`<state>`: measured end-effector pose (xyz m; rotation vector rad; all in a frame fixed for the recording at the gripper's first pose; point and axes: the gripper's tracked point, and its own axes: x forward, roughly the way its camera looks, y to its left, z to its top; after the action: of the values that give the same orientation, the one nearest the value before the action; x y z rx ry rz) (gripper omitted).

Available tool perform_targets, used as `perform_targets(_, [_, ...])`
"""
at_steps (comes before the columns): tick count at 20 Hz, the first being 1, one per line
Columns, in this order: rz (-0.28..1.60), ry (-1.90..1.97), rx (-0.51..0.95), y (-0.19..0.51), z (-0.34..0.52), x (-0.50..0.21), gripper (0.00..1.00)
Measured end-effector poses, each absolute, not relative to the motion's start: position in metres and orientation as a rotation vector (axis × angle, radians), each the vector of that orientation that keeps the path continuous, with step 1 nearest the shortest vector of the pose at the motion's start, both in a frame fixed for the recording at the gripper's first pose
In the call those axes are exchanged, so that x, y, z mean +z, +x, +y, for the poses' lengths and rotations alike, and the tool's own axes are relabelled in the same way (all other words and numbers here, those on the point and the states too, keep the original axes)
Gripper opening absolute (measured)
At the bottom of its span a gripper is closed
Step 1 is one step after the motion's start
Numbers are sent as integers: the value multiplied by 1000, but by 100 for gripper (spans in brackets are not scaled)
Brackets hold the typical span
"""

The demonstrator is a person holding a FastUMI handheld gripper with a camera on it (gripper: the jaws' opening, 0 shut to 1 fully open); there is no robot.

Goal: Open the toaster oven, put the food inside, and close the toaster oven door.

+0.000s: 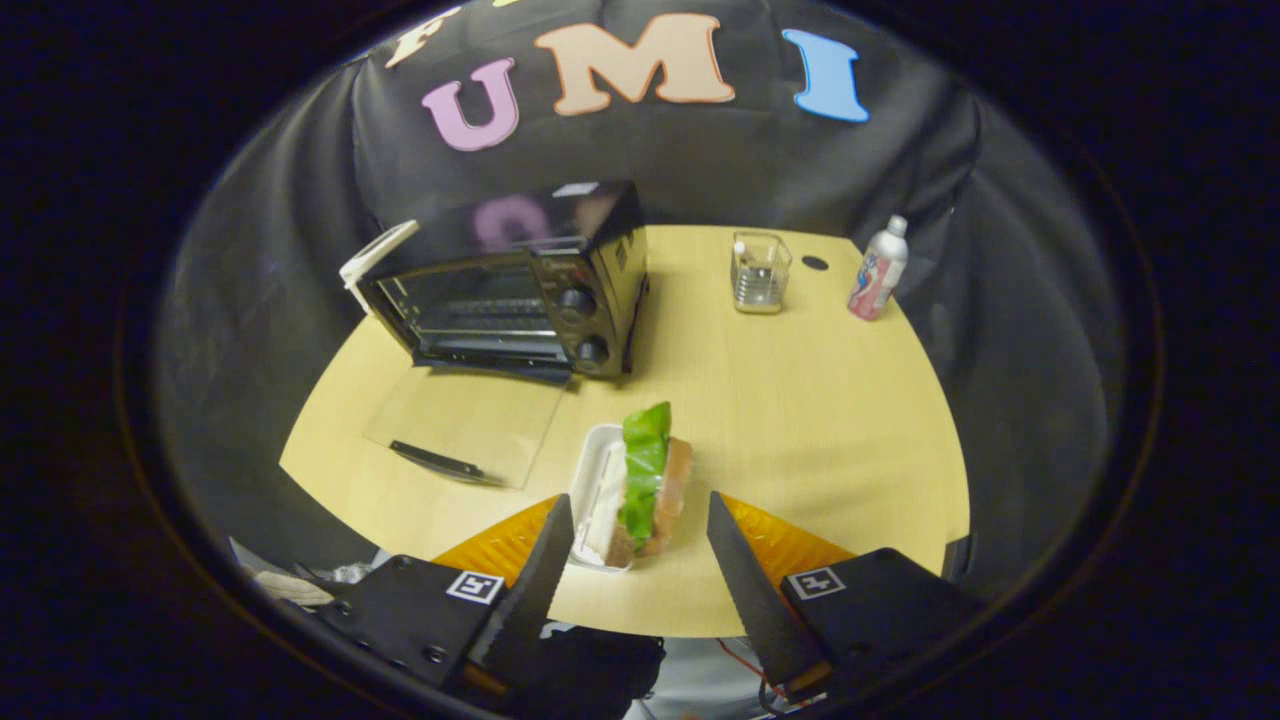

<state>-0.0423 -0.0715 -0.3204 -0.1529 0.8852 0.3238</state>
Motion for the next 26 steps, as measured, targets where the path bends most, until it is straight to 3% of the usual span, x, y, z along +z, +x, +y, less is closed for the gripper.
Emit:
perform_targets(4, [978,-98,381,-39,-66,-355,87])
perform_targets(9, [1031,-44,460,-36,-49,-372,63])
perform_targets(15, [1060,21,454,-39,-47,-366,33])
perform_targets(20, [1063,204,448,-50,-29,-329,33])
perform_targets(26, [888,536,447,-44,47,-287,33])
